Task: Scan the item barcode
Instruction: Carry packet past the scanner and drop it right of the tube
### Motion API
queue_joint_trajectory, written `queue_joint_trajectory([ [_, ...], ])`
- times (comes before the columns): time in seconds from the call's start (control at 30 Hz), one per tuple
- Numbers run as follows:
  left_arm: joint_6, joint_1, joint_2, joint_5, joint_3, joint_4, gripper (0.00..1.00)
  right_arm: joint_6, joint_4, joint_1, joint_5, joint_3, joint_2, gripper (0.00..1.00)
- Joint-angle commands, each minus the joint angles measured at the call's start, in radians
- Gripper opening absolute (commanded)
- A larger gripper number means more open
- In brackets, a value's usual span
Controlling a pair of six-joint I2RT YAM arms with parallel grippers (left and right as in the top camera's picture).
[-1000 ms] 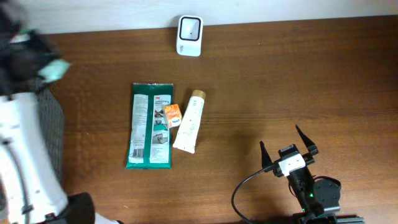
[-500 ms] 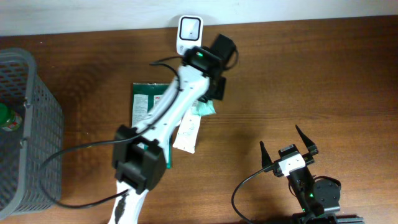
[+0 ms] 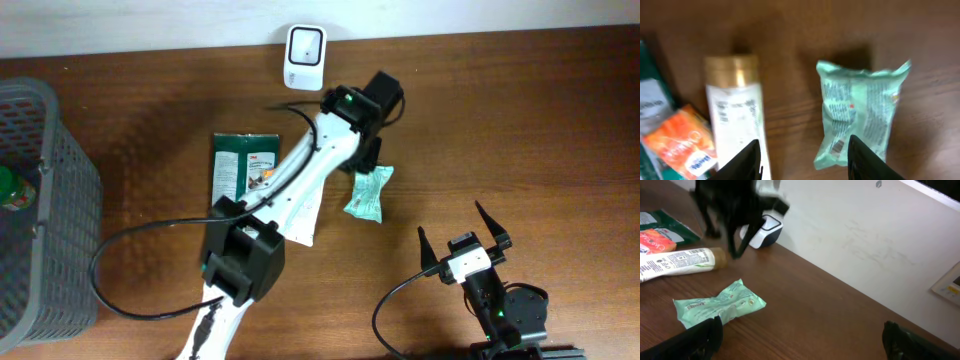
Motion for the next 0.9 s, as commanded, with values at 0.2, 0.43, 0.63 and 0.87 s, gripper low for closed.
queue_joint_trajectory([
  [0.2, 0.031, 0.391, -0.105, -0.149, 0.671, -0.305, 0.48, 0.006, -0.005, 0.005, -0.006, -0.005, -0.006, 0.98],
  [0.43, -0.019, 0.863, -0.141, -0.145, 0.818, -0.384, 0.79, 0.007, -0.005, 0.005, -0.006, -0.005, -0.006, 0.98],
  [0.63, -0.058, 1.149, -0.138, -0.105, 0.791, -0.384, 0.82, 0.007, -0.005, 0.005, -0.006, -0.005, -0.006, 0.98],
  [0.87, -0.05, 1.343, -0.137, -0.081, 0.475, -0.369, 0.79, 0.007, -0.005, 0.005, -0.006, -0.005, -0.006, 0.98],
])
